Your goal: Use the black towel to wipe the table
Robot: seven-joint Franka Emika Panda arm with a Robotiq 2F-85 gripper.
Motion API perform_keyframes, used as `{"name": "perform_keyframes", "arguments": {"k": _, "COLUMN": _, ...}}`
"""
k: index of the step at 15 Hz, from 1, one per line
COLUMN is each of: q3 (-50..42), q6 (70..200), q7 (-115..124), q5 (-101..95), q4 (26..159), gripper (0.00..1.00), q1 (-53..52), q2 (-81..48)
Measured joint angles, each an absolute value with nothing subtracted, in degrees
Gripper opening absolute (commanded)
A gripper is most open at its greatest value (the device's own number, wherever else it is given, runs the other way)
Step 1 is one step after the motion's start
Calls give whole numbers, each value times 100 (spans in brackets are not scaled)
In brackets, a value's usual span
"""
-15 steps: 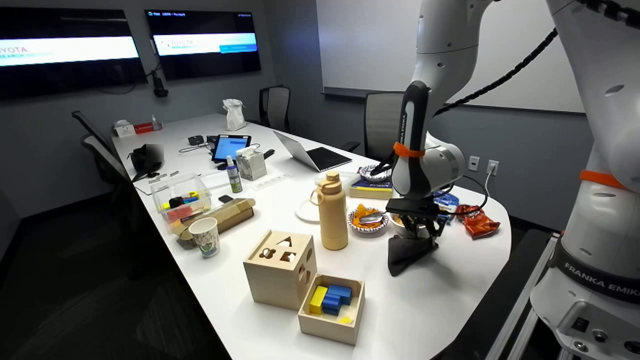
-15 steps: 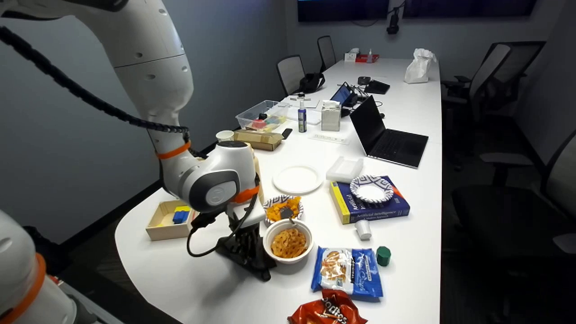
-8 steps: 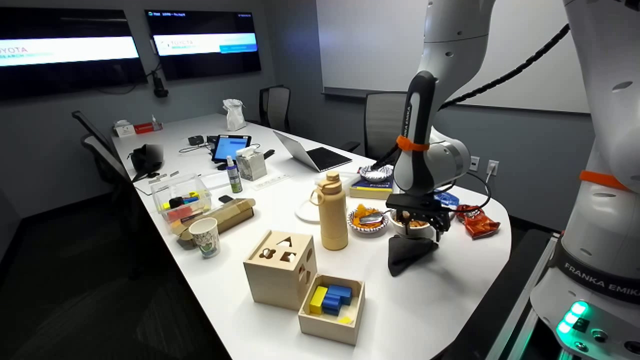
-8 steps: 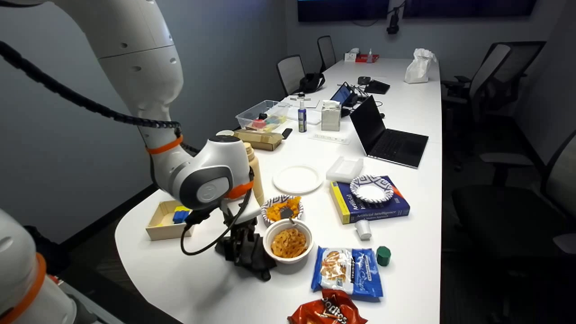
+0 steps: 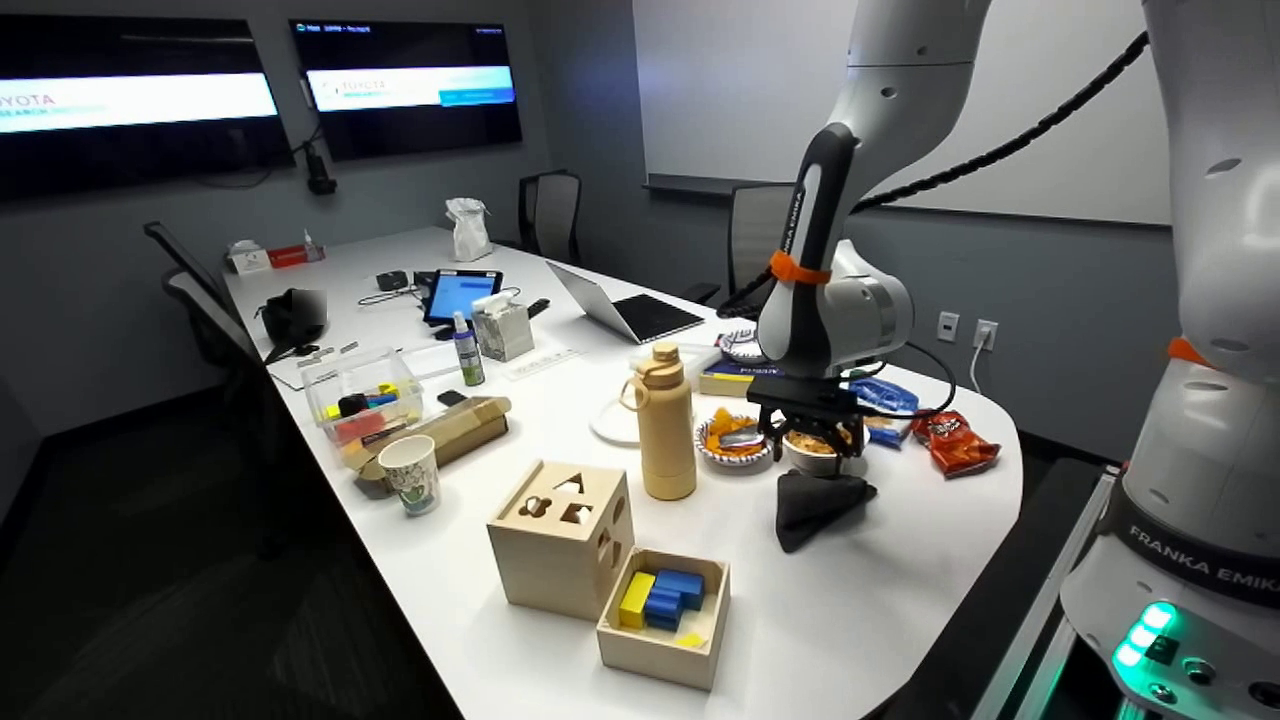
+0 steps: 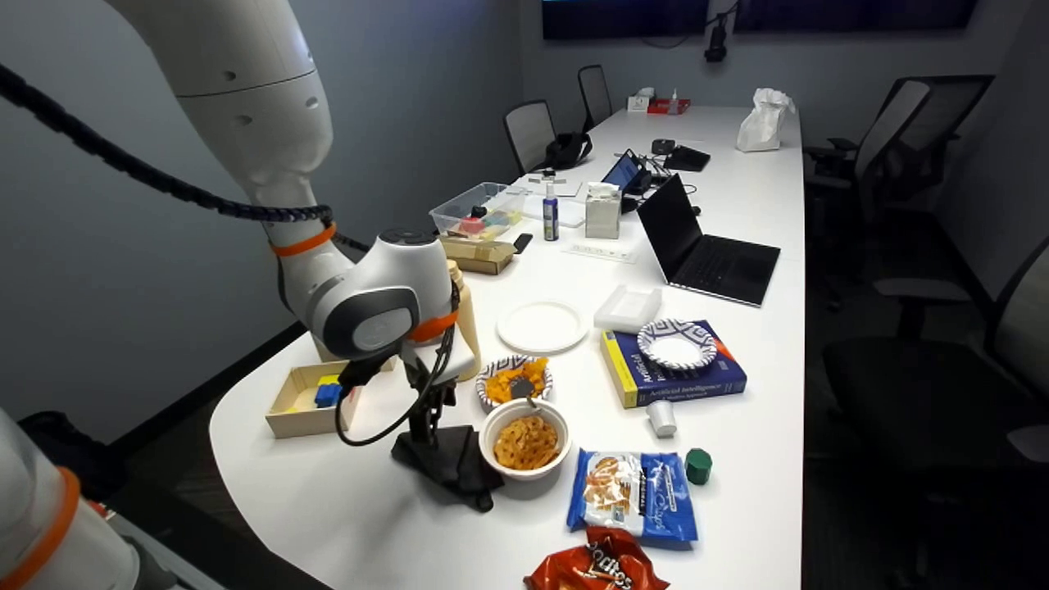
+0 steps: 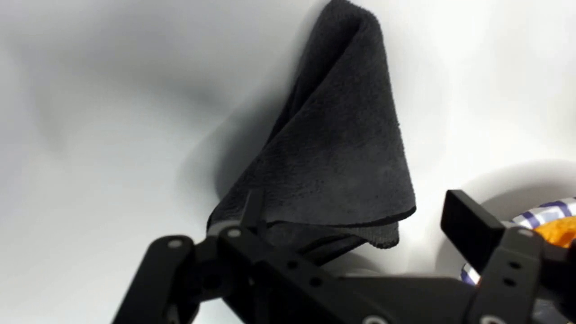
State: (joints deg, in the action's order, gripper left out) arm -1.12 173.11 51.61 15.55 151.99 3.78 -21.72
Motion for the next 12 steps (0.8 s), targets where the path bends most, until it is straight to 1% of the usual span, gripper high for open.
{"name": "perform_keyframes", "arguments": {"k": 4, "q3": 457, "q6": 17302, "q7": 4410, "q5": 2066, "q4": 14899, "gripper": 100, "q1": 1109, "q2": -2598}}
{"name": "perform_keyframes", "arguments": {"k": 10, "q3": 610, "q6": 17243, "q7": 3658, "q5": 2436, "q4": 14447, "gripper": 100, "q1": 1556, "q2": -3282}}
{"name": "perform_keyframes", "arguments": {"k": 11, "q3": 644, "q6": 17205, "q7": 3555, "q5": 2481, "q4": 14365, "gripper": 83, "q1": 1605, "q2": -3377}}
{"name": "perform_keyframes", "arguments": {"k": 12, "q3": 680, "q6": 17164, "q7": 3444, "q5": 2540, "q4": 14279, "gripper": 74, "q1": 1650, "q2": -3467}}
